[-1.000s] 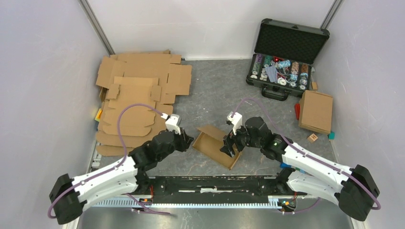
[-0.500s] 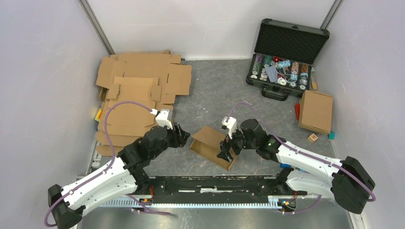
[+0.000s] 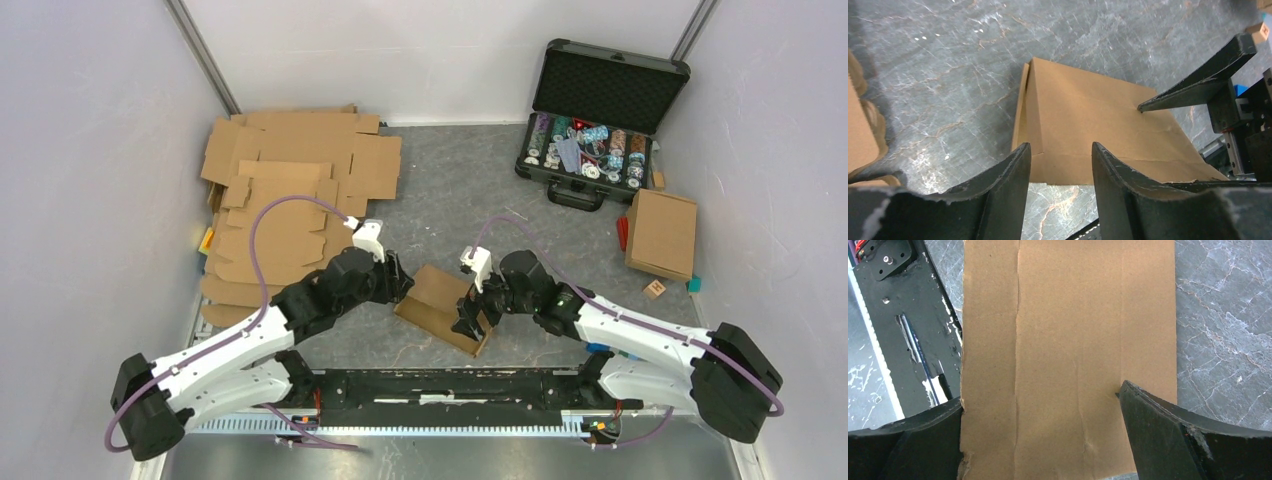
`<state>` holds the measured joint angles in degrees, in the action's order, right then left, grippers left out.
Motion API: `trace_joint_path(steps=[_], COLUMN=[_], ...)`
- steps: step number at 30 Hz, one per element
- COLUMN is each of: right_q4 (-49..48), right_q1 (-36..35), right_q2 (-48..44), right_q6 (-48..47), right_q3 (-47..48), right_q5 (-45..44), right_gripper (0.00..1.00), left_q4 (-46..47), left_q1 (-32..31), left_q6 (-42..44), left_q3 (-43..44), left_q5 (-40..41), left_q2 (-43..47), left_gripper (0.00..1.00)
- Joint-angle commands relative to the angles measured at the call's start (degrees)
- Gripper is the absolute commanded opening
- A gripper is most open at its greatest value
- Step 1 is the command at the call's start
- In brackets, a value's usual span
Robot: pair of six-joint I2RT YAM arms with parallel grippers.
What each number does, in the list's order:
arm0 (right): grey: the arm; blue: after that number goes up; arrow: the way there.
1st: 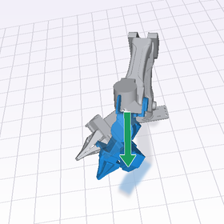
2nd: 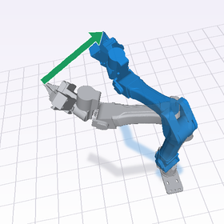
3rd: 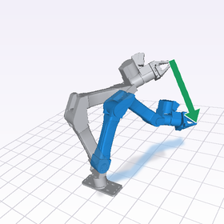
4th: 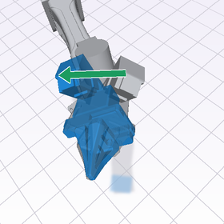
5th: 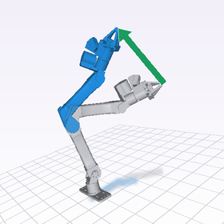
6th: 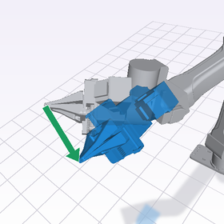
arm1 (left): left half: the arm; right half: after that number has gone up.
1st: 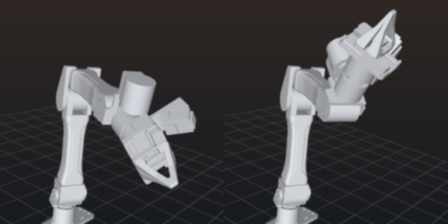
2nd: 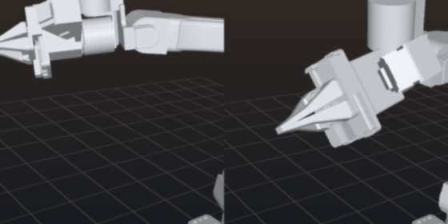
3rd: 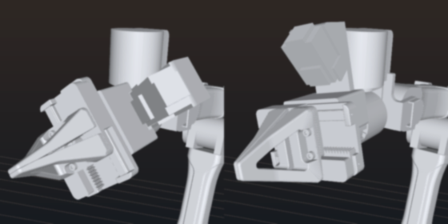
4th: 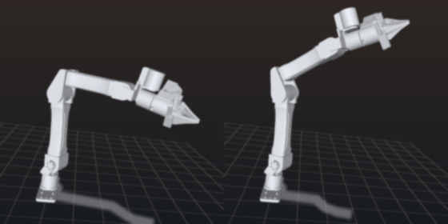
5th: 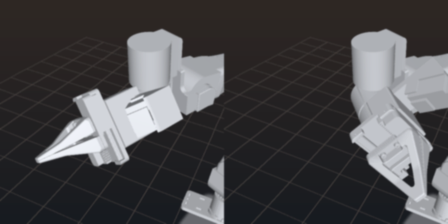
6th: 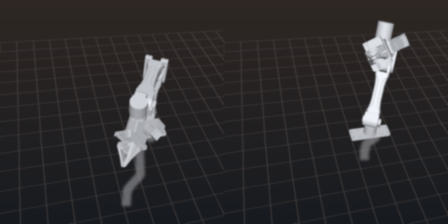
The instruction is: Fold the paper box
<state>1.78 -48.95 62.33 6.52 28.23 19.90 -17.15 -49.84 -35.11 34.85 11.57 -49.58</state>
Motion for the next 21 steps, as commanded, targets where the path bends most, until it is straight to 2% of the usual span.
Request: trace_joint_path(steps=[1,6,10,15,21], right_q4=[2.66,3.62,1.98,1.18,0.76], right_q1=[-0.79,-1.29,-2.91,-7.27,-9.10], right_q2=[-1.43,-1.60,-0.93,1.65,3.79], right_q6=[0.81,2.70,5.11,6.31,7.23], right_q3=[0.90,3.68,5.00,7.13,10.40], right_q5=[1.68,1.96,2.01,-3.34,-2.39], right_gripper=[0.98,0.98,0.98,0.98,0.98], left_q4=[2.50,6.64,9.65,12.40,12.63], left_q1=[0.20,0.19,0.19,0.10,0.15], left_q6=[2.77,0.92,-0.54,-2.34,-2.48], left_q3=[1.97,-1.52,-3.49,-5.19,-6.50], left_q5=[-3.88,-5.10,-5.73,-5.95,-5.25], left_q2=[-3.31,-3.94,-4.21,-4.77,-4.59], left_gripper=[0.52,0.47,0.44,0.43,0.41])
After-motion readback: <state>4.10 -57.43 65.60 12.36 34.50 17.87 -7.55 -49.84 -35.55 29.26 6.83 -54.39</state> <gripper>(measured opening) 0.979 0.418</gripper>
